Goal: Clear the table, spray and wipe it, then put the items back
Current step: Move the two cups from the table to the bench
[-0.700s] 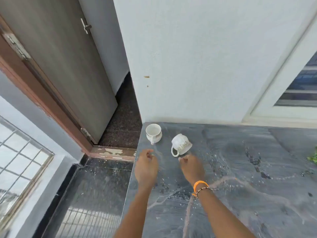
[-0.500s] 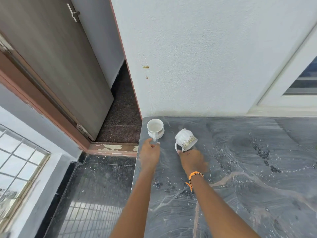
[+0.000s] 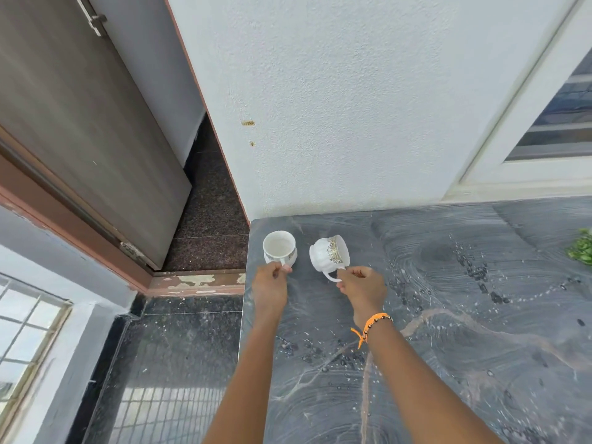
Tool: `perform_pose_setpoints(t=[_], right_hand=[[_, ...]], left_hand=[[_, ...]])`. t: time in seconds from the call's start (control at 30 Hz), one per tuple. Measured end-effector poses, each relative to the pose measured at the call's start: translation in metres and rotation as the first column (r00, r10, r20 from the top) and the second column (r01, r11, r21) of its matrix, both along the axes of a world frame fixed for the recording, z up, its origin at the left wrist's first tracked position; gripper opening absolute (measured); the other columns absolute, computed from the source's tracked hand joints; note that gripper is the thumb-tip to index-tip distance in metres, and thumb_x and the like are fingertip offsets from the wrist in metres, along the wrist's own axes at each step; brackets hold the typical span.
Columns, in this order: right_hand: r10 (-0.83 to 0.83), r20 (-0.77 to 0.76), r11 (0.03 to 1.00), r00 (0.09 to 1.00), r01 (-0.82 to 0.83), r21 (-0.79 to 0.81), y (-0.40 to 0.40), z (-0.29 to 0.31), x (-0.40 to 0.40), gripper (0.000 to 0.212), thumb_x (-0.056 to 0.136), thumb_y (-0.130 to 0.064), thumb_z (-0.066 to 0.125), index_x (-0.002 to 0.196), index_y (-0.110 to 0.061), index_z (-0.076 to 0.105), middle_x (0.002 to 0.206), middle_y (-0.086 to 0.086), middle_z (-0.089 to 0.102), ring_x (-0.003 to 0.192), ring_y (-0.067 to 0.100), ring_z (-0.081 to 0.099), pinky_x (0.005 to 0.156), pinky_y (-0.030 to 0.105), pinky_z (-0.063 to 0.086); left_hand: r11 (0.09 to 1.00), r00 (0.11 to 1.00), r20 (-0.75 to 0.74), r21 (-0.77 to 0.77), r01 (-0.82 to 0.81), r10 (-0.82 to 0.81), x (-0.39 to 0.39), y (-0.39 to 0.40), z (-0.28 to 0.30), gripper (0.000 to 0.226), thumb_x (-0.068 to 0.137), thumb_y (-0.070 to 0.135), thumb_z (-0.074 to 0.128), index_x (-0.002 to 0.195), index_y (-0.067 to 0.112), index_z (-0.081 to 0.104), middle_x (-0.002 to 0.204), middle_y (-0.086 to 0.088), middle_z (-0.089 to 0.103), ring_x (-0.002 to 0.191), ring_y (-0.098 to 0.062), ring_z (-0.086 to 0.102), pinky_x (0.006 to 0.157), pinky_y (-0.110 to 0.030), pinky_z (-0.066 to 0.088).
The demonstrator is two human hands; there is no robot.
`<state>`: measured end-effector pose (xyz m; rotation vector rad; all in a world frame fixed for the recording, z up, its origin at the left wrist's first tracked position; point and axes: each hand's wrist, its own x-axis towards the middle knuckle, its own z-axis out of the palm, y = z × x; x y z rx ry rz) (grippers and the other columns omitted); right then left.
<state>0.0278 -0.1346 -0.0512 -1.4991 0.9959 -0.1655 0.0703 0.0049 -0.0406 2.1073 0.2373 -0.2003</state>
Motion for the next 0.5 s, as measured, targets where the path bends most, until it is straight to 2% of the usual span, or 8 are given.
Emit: perform_pose_setpoints(t=[0.03,0.1,0.23,0.3,0.4,0.5], right_hand=[[-0.003,0.022,0.999,1.0,0.002,0.039,-0.004,0.002,-0.001,0.004,0.073,-0.008,0.065,0.071,-0.005,0.064,0.054,0.004,0.063,0.047,0.009,0.058,0.056,0.024,0.052],[-0.002,0.041,0.998,0.999,0.0,0.057,-0.014,0.007,-0.007,0.01,0.073,-0.006,0.063,0.063,-0.007,0.062,0.048,0.002,0.06,0.04,0.006,0.055,0.048,0.017,0.049],[-0.005,0.053,1.0,0.999,0.006,-0.011,-0.044,0.019,-0.04,0.007,0.069,-0.008,0.067,0.064,-0.008,0.063,0.05,0.005,0.064,0.041,0.007,0.059,0.057,0.029,0.053],[-0.027,0.072,0.998,0.997,0.031,-0.058,-0.065,0.024,-0.065,0.006,0.068,-0.009,0.068,0.066,-0.01,0.062,0.05,0.003,0.065,0.044,0.01,0.062,0.061,0.034,0.056],[-0.083,0.082,0.99,0.993,0.092,-0.107,-0.105,0.033,-0.108,0.005,0.067,-0.01,0.067,0.069,-0.011,0.062,0.05,-0.002,0.064,0.046,0.01,0.064,0.065,0.039,0.058],[-0.142,0.102,0.977,0.985,0.156,-0.144,-0.152,0.043,-0.157,0.006,0.067,-0.009,0.068,0.069,-0.012,0.062,0.052,-0.001,0.064,0.054,0.018,0.067,0.069,0.042,0.058]], left_hand=[[1.0,1.0,0.008,-0.01,0.006,-0.006,-0.004,-0.002,-0.001,0.021,0.091,0.017,0.053,0.081,0.003,0.065,0.08,-0.013,0.05,0.071,-0.027,0.045,0.062,-0.031,0.033],[1.0,0.999,0.022,0.017,0.023,-0.023,-0.013,-0.008,-0.001,0.021,0.09,0.019,0.055,0.077,0.006,0.064,0.079,-0.011,0.053,0.072,-0.021,0.045,0.059,-0.026,0.029],[0.992,0.996,0.041,0.104,0.074,-0.079,-0.042,-0.034,0.006,0.024,0.088,0.024,0.058,0.075,0.005,0.062,0.07,-0.002,0.047,0.064,-0.015,0.042,0.055,-0.028,0.027],[0.992,0.992,0.046,0.046,0.114,-0.116,-0.064,-0.053,0.012,0.025,0.087,0.025,0.06,0.075,0.003,0.062,0.063,0.004,0.043,0.058,-0.011,0.039,0.055,-0.026,0.028],[0.972,0.979,0.029,-0.121,0.204,-0.202,-0.104,-0.09,0.023,0.025,0.085,0.024,0.063,0.061,0.018,0.059,0.058,0.007,0.045,0.055,-0.008,0.039,0.057,-0.024,0.031],[0.928,0.946,0.031,-0.187,0.323,-0.323,-0.144,-0.134,0.032,0.03,0.085,0.022,0.065,0.056,0.02,0.056,0.059,0.007,0.045,0.053,-0.007,0.038,0.053,-0.019,0.029]])
